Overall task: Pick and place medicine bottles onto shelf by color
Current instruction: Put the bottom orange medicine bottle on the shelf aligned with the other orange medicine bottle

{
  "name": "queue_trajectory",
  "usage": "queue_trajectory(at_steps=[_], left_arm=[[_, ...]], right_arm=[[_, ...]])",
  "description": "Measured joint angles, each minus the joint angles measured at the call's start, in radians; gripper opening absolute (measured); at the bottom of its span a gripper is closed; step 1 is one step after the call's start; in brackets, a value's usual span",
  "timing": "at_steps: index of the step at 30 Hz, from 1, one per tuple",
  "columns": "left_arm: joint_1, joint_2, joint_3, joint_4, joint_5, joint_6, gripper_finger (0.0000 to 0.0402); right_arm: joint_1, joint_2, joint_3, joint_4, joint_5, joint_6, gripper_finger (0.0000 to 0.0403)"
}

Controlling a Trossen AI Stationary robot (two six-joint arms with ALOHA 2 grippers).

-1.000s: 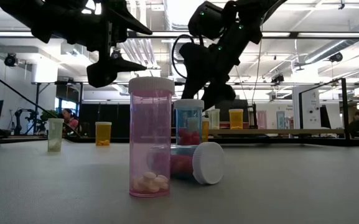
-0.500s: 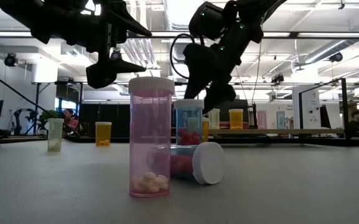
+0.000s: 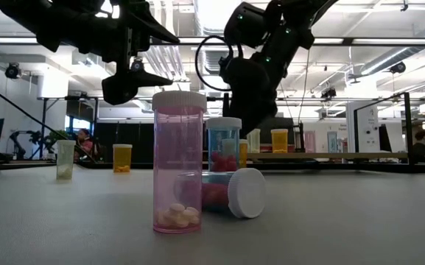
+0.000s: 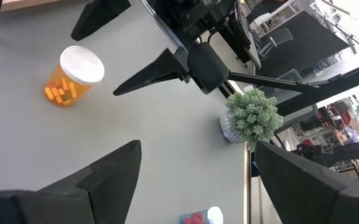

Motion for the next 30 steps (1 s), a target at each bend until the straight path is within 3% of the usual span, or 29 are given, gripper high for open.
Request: queue_trajectory(at_steps=[6,30], left_arm=[[0.000,0.000,0.000,0.000,-0.002,0.003,0.0297],[0.000,0.000,-0.003,-0.001,-0.003,0.008,0.0297]], right_arm=[[0.000,0.015,-0.003,0.007,0.048,-0.054,0.0336],[0.000,0.073,-0.006,0.036,0.049,-0.053,0.0326]])
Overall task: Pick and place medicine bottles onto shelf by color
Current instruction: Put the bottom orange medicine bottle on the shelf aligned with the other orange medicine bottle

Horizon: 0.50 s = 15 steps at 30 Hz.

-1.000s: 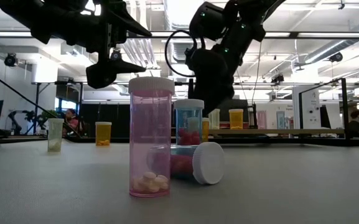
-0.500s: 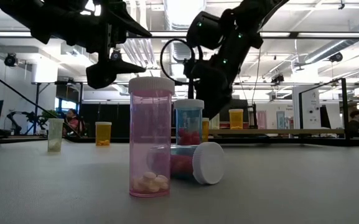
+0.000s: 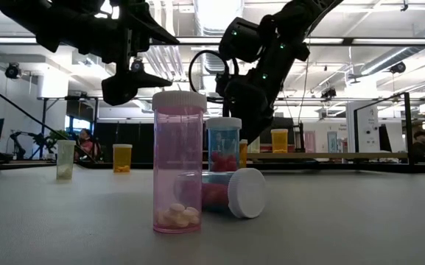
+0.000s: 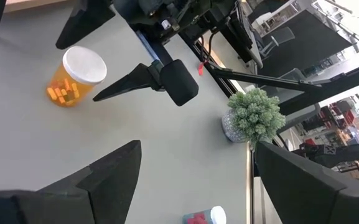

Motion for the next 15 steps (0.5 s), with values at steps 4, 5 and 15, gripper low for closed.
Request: queue_trajectory(at_steps=[4,5,15], left_arm=[[0.000,0.000,0.000,0.000,0.000,0.000,0.0297],[0.000,0.000,0.000,0.000,0.000,0.000,0.0297],[0.000,0.000,0.000,0.000,0.000,-0.003,0.0297]], right_arm=[[0.000,0.000,0.000,-0.001,0.000,0.000,0.0304],[0.000,0.000,0.000,-0.001,0.000,-0.001,0.0294],[0.000,-0.011,0.006,-0.016,-0.001,-0.010,0.0195]])
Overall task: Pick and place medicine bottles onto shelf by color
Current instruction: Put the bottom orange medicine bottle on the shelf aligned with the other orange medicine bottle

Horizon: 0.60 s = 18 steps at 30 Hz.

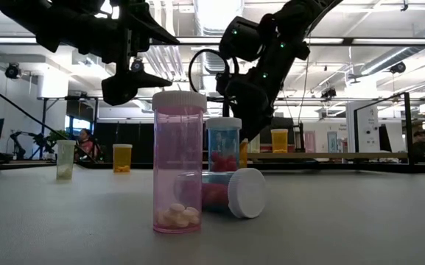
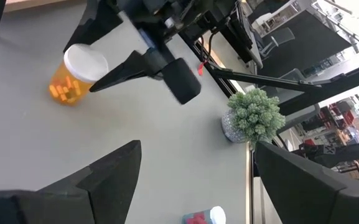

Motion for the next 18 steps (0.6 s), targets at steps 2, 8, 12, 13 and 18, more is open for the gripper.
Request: queue_trajectory(at_steps=[2,8,12,13,18], left_arm=[[0.000,0.000,0.000,0.000,0.000,-0.001,0.0297],[0.000,0.000,0.000,0.000,0.000,-0.002,0.0297],[0.000,0.000,0.000,0.000,-0.003,-0.002,0.0297],[0.000,0.000,0.000,0.000,-0.005,-0.002,0.0297],[0.000,0.000,0.000,0.000,-0.022,0.002,0.0297]], right_arm=[[0.000,-0.014,0.015,-0.025,0.000,0.000,0.0196],[0.000,-0.088,0.063,-0.157,-0.001,-0.008,0.0221],[-0.006,-0.171,0.064,-0.215,0.000,-0.028,0.0220],[-0.012,-0.191,0.063,-0.228,0.000,-0.035,0.0218],[-0.053,-0.281,0.036,-0.285,0.090,-0.076,0.0215]])
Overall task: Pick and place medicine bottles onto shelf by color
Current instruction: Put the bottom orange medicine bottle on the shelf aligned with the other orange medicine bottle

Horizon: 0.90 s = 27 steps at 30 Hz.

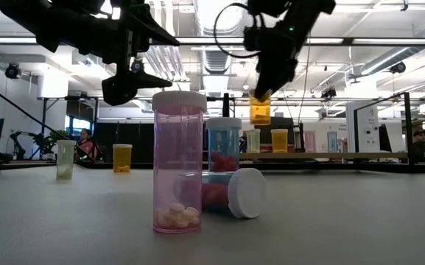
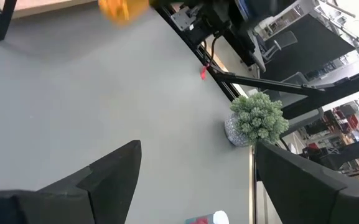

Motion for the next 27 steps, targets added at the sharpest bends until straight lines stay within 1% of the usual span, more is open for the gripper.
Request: queue_trajectory(at_steps=[3,8,12,16,19,24,27], left_arm=[[0.000,0.000,-0.001,0.000,-0.002,0.000,0.0297],[0.000,0.000,-0.001,0.000,-0.004,0.000,0.0297],[0.000,0.000,-0.001,0.000,-0.025,0.000,0.0297],[-0.001,0.000,-0.001,0.001,-0.049,0.001,0.0297],[-0.001,0.000,-0.001,0.001,-0.058,0.000,0.0297],[0.000,0.000,-0.001,0.001,-0.058,-0.001,0.0297],[0.000,0.000,-0.001,0.001,-0.059,-0.002,0.0297]], right_arm=[[-0.045,-0.052,-0.045,-0.008,0.066,-0.005,0.0216],[-0.155,-0.119,-0.152,0.002,0.069,0.048,0.0216],[-0.237,-0.166,-0.261,0.087,0.068,0.129,0.0217],[-0.272,-0.182,-0.333,0.210,0.050,0.187,0.0217],[-0.280,-0.169,-0.350,0.256,0.054,0.199,0.0217],[-0.283,-0.117,-0.334,0.280,0.170,0.176,0.0217],[-0.293,-0.077,-0.307,0.285,0.179,0.154,0.0217]])
